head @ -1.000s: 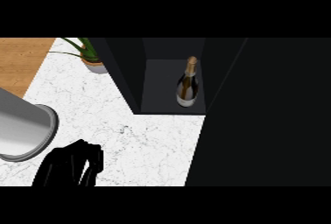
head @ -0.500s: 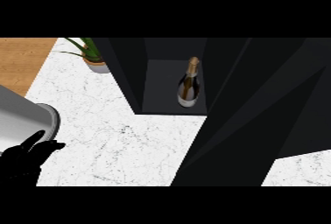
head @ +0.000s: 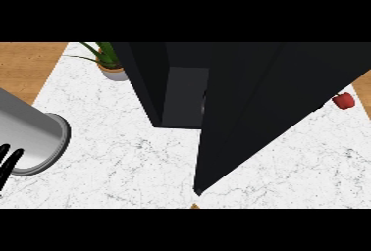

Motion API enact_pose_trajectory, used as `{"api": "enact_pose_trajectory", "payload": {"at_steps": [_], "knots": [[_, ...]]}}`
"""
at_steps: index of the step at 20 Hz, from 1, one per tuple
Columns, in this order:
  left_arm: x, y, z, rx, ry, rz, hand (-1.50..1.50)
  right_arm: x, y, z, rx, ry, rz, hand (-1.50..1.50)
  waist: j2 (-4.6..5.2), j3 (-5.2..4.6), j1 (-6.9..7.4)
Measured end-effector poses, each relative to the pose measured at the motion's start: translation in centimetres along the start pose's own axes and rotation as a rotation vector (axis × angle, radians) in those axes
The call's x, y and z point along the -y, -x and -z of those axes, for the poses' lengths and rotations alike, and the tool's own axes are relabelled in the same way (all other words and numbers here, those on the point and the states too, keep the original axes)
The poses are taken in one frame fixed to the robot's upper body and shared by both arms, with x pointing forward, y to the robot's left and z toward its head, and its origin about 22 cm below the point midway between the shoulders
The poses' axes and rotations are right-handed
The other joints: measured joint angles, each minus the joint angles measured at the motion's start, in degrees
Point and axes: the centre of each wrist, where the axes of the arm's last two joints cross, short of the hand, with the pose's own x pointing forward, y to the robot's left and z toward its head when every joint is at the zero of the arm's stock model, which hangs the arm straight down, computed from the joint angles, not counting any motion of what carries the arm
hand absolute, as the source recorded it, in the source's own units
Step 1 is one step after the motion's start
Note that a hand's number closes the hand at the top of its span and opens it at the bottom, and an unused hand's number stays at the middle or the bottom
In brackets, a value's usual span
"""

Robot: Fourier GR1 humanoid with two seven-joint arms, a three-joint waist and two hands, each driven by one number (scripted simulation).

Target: Pick up the wine, place it into the cabinet and close the cabinet

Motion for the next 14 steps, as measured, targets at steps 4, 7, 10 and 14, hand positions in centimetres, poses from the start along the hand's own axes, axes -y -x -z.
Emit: {"api": "enact_pose_trajectory", "payload": {"at_steps": [4,7,10,14], "knots": [[-1.5,-1.0,-0.5,-0.003,0.002,0.009,-1.50,-0.1,-0.3,0.2,0.048,0.059,-0.015,1.50,-0.01,-0.03,0.65],[-2.3,-1.8,-0.5,-0.004,0.021,0.012,-1.50,-0.1,-0.5,0.6,0.085,0.101,-0.010,1.50,0.14,-0.05,1.10],[-3.2,-2.6,-0.5,-0.004,0.031,0.018,-1.50,0.1,-0.7,1.4,0.106,0.136,-0.007,1.50,0.28,-0.05,1.41],[-4.2,-3.3,-0.6,-0.008,0.029,0.028,-1.50,0.3,-0.7,5.2,0.125,0.195,-0.011,1.50,0.53,-0.04,1.60]]}}
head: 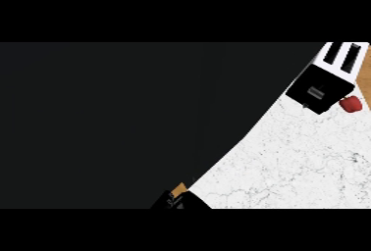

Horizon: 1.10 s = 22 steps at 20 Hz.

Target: Pick up the wine, place it into the cabinet and close the cabinet

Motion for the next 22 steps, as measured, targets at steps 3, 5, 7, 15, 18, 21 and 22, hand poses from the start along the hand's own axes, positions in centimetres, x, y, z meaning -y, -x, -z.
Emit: {"api": "enact_pose_trajectory", "payload": {"at_steps": [3,5,7,15,18,21,22], "knots": [[-0.8,-0.4,-0.1,0.001,-0.009,0.004,-1.50,0.3,0.0,3.8,0.000,0.040,-0.013,1.50,0.25,0.06,-0.10],[-1.3,-0.6,-0.7,-0.013,-0.014,0.013,-1.50,0.6,0.1,6.1,-0.009,0.059,-0.026,1.50,0.28,0.12,0.05],[-2.1,-0.9,-1.0,-0.024,-0.022,0.021,-1.50,1.1,0.3,8.1,-0.016,0.062,-0.026,1.50,0.40,0.15,-0.20],[-3.0,-2.2,-1.3,-0.034,-0.021,0.034,-1.50,4.9,1.1,14.5,-0.066,-0.020,-0.024,1.50,0.60,0.23,-0.23],[-3.3,-2.3,-1.3,-0.032,-0.019,0.036,-1.50,5.3,1.5,15.7,-0.153,-0.164,0.008,1.50,0.82,0.23,0.07],[-3.4,-2.5,-1.2,-0.027,-0.021,0.035,-1.50,5.3,2.5,16.4,-0.259,-0.337,0.012,1.50,0.85,0.22,0.20],[-3.5,-2.6,-1.1,-0.029,-0.022,0.035,-1.50,5.2,3.0,16.7,-0.290,-0.394,0.009,1.50,0.92,0.19,0.24]]}}
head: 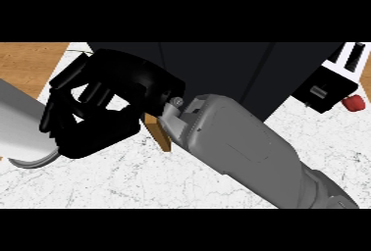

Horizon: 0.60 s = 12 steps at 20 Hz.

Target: Pick up the wine, place it into the cabinet and close the cabinet

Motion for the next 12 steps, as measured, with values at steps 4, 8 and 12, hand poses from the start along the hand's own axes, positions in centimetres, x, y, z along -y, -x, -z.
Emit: {"api": "enact_pose_trajectory", "payload": {"at_steps": [4,8,12], "knots": [[-0.3,-0.1,-0.1,0.002,-0.002,0.003,-1.50,1.1,1.2,1.5,-0.102,-0.156,0.009,1.50,-0.07,0.01,-0.23],[-0.9,-0.3,-0.6,0.002,-0.015,0.007,-1.50,2.9,2.7,2.4,-0.149,-0.224,0.065,1.50,-0.27,0.05,-0.79],[-1.3,-0.5,-0.7,0.006,-0.026,0.011,-1.50,4.4,4.0,3.1,-0.145,-0.260,0.128,1.50,-0.30,0.05,-1.03]]}}
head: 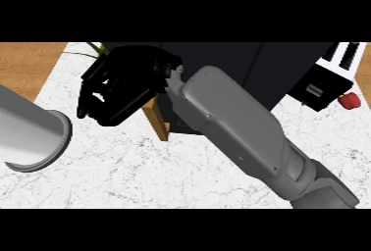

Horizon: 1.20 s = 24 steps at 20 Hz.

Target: Pick up the wine, place it into the cabinet and close the cabinet

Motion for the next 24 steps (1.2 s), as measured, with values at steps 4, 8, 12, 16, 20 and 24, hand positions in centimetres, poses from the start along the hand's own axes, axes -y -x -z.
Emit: {"api": "enact_pose_trajectory", "payload": {"at_steps": [4,8,12,16,20,24], "knots": [[-0.4,0.0,-0.1,0.002,0.001,0.002,-1.50,1.2,0.7,0.2,0.036,-0.046,0.016,1.50,-0.45,-0.12,-0.12],[-0.9,-0.3,-0.2,0.007,-0.004,0.005,-1.50,2.1,0.9,0.3,0.053,-0.054,0.039,1.50,-0.78,-0.40,-0.02],[-1.1,-0.4,-0.1,0.007,-0.003,0.010,-1.50,2.8,1.3,0.2,0.070,-0.054,0.058,1.50,-1.13,-0.73,0.21],[-0.8,-0.2,0.2,0.011,0.004,0.010,-1.50,3.0,1.6,0.2,0.094,-0.033,0.049,1.50,-1.35,-0.93,0.24],[-0.6,0.0,0.4,0.014,0.007,0.009,-1.50,3.0,1.8,0.2,0.119,-0.011,0.035,1.50,-1.47,-1.30,0.24],[-0.5,-0.2,0.7,0.013,0.016,0.014,-1.50,2.9,2.1,0.1,0.149,0.005,0.023,1.50,-1.55,-1.69,0.23]]}}
